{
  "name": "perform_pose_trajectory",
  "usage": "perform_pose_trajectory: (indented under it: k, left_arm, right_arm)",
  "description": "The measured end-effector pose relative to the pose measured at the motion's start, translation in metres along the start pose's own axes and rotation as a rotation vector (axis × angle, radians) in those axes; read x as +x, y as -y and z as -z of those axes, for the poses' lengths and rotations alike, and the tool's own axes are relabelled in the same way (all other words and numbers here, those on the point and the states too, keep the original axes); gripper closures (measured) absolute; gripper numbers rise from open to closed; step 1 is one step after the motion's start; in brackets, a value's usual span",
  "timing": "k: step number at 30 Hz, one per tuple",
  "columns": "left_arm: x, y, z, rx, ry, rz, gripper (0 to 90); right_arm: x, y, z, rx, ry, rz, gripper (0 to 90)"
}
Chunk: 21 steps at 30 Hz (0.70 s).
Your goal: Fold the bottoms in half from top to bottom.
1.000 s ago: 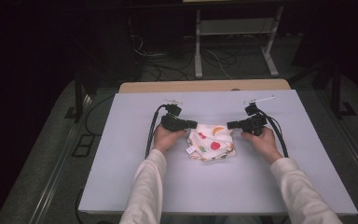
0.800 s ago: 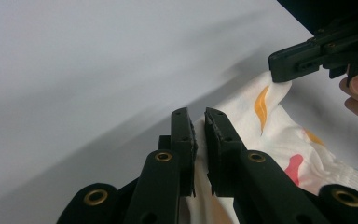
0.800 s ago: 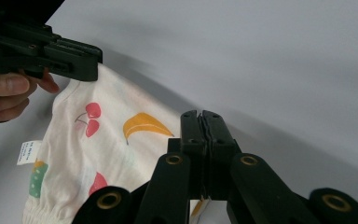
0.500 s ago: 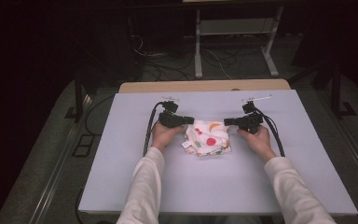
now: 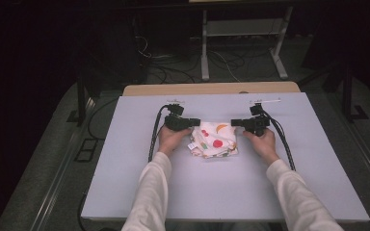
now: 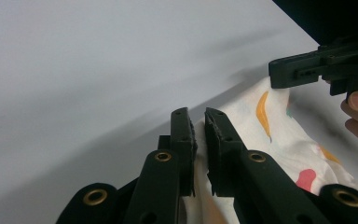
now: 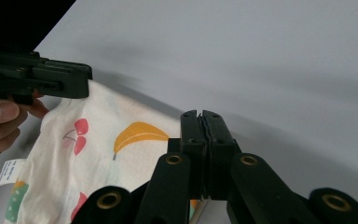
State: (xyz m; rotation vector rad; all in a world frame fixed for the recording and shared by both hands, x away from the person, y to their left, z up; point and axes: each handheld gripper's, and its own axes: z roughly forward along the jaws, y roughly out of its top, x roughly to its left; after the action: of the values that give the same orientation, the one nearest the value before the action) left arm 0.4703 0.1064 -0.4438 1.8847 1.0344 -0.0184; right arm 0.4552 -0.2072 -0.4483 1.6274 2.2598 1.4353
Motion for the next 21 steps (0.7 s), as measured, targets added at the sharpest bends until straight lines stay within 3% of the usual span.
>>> perform_pose_trajectory:
  k: [5,7,8,10,11,12,15,21]
  left_arm:
    - [0.003,0.0,0.002,-0.01,0.0,0.017,79.4]
    - [0.002,0.0,0.004,-0.028,-0.009,0.011,70.5]
    - [0.001,-0.001,0.005,-0.032,-0.024,0.008,61.0]
    - [0.0,-0.003,0.006,-0.043,-0.032,0.015,50.5]
    - [-0.001,-0.003,0.007,-0.043,-0.044,0.014,44.2]
    - [-0.003,-0.004,0.007,-0.038,-0.06,0.006,38.4]
    - [-0.005,-0.005,0.011,-0.033,-0.051,0.003,29.7]
    - [-0.006,-0.009,0.022,-0.062,-0.025,0.02,16.6]
  right_arm:
    - [0.002,-0.005,-0.003,-0.013,-0.005,0.008,86.6]
    - [0.003,-0.006,-0.003,-0.021,-0.008,0.006,84.8]
    - [0.003,-0.005,-0.003,-0.028,-0.019,0.009,79.8]
    - [0.008,-0.005,-0.001,-0.042,0.016,0.032,61.1]
    - [0.01,-0.005,0.0,-0.053,0.023,0.046,56.5]
    - [0.011,-0.005,0.001,-0.056,0.01,0.053,50.6]
    - [0.013,-0.006,0.003,-0.066,-0.015,0.073,40.0]
    - [0.016,-0.01,0.011,-0.05,-0.012,0.096,20.0]
